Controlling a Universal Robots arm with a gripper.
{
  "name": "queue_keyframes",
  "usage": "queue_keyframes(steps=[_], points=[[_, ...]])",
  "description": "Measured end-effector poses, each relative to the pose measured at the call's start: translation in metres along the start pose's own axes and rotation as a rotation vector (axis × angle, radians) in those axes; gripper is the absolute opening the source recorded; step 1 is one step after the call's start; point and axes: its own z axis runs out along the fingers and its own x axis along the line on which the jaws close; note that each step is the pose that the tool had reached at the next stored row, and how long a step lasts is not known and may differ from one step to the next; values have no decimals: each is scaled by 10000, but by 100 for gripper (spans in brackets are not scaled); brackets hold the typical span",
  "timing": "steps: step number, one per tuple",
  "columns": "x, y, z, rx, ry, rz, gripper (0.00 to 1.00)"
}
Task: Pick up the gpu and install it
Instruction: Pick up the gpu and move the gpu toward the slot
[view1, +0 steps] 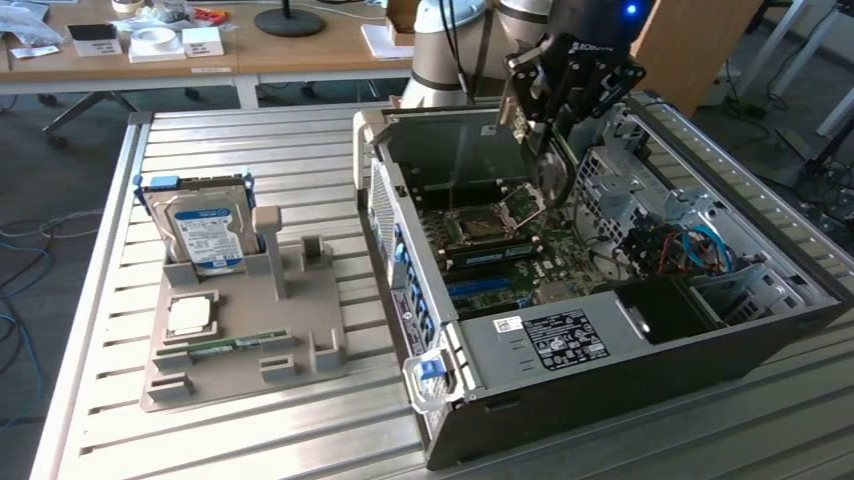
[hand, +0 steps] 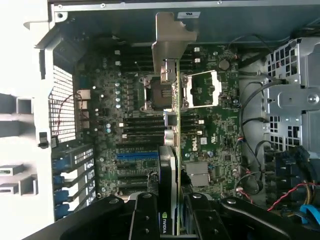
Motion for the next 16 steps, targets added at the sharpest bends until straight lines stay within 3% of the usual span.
queue_keyframes(steps=[13,16], points=[[-530,34,11,0,0,-2,27],[-552,35,11,0,1,-1,27]])
